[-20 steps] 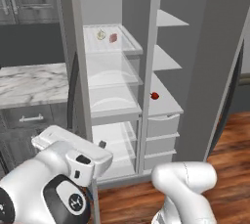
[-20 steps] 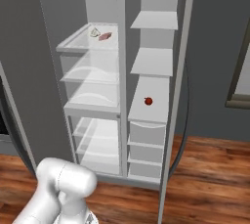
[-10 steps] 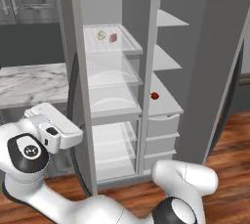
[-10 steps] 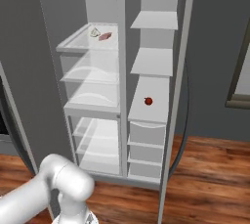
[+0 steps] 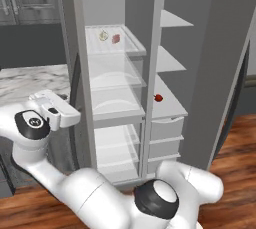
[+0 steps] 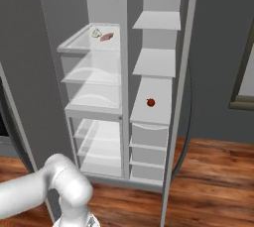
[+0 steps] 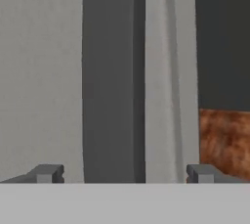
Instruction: Pick up the frozen steak from the freezer, place it on any shelf in the fridge, and close the fridge and freezer doors when done.
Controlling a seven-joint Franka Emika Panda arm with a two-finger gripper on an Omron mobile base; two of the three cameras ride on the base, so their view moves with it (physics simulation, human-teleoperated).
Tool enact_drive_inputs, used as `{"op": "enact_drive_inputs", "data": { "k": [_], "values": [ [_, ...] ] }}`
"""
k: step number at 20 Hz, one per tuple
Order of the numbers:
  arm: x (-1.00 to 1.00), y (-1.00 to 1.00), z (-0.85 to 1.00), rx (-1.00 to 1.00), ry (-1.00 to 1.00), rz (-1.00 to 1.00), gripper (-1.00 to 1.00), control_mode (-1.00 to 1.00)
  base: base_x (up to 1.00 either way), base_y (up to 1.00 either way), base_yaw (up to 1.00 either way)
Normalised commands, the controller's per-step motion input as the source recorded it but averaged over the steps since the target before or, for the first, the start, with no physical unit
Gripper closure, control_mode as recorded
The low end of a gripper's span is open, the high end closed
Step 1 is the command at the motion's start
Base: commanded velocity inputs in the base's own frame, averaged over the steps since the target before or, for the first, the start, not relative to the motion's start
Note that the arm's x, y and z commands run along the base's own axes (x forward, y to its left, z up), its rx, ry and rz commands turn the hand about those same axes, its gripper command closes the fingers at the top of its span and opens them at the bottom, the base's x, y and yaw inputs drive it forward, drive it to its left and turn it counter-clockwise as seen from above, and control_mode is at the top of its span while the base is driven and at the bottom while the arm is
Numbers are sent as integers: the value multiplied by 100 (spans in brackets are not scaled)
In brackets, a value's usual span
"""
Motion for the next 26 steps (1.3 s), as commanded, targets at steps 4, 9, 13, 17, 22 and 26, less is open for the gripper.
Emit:
{"op": "enact_drive_inputs", "data": {
  "k": [4,9,13,17,22,26],
  "values": [
    [92,4,-8,0,0,2,-100,-100,0,0,0],
    [60,10,-5,0,0,8,-100,-100,0,0,0],
    [16,-34,0,0,0,2,-100,-100,0,0,0],
    [0,-96,0,0,0,0,-100,-100,0,0,0],
    [1,-100,0,0,0,3,-100,-100,0,0,0],
    [3,-100,0,0,-2,9,-100,-100,0,0,0]
  ]
}}
